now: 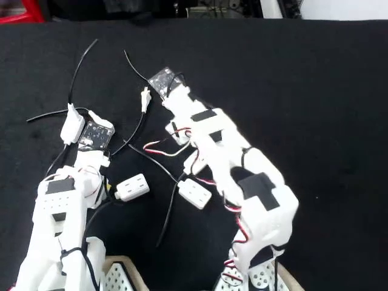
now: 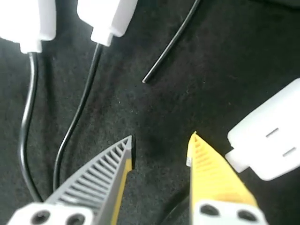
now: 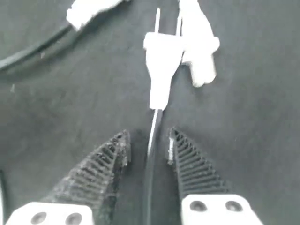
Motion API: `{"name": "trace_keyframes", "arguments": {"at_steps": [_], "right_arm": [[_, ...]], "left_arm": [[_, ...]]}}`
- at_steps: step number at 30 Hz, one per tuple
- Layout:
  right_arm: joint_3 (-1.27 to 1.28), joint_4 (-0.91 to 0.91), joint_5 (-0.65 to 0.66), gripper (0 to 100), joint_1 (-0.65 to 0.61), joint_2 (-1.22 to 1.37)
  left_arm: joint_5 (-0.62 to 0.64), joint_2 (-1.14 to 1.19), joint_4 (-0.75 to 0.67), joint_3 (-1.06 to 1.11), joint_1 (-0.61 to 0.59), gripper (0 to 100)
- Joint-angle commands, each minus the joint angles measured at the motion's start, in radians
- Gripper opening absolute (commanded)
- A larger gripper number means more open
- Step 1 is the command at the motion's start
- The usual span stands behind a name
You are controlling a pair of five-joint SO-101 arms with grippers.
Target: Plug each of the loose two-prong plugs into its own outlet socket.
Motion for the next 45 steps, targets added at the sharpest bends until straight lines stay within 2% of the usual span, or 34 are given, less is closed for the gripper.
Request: {"name": "trace_keyframes", "arguments": {"at_steps": [1,10,13,15,21,27,33,45], "right_arm": [[-0.137,-0.041,0.002,13.9,-0.008,0.059],[-0.450,0.252,0.009,13.0,-0.006,0.269],[-0.526,0.333,0.011,5.9,-0.006,0.306],[-0.552,0.367,0.009,0.9,-0.006,0.312],[-0.553,0.459,0.029,1.7,-0.006,0.255],[-0.479,0.612,0.290,1.2,0.048,0.091],[-0.406,0.804,0.674,1.2,0.144,-0.071],[-0.369,1.091,1.094,1.2,0.525,-0.185]], "left_arm": [[-0.015,-0.025,-0.015,-0.004,-0.002,19],[-0.015,-0.025,-0.017,-0.002,-0.002,19],[-0.015,-0.025,-0.017,-0.002,-0.002,19],[-0.015,-0.025,-0.017,-0.002,-0.002,19],[-0.015,-0.025,-0.018,-0.002,-0.002,19],[-0.017,-0.025,-0.020,-0.002,-0.002,19],[-0.017,-0.025,-0.021,-0.002,-0.002,19],[-0.017,-0.023,-0.023,-0.002,-0.001,19]]}}
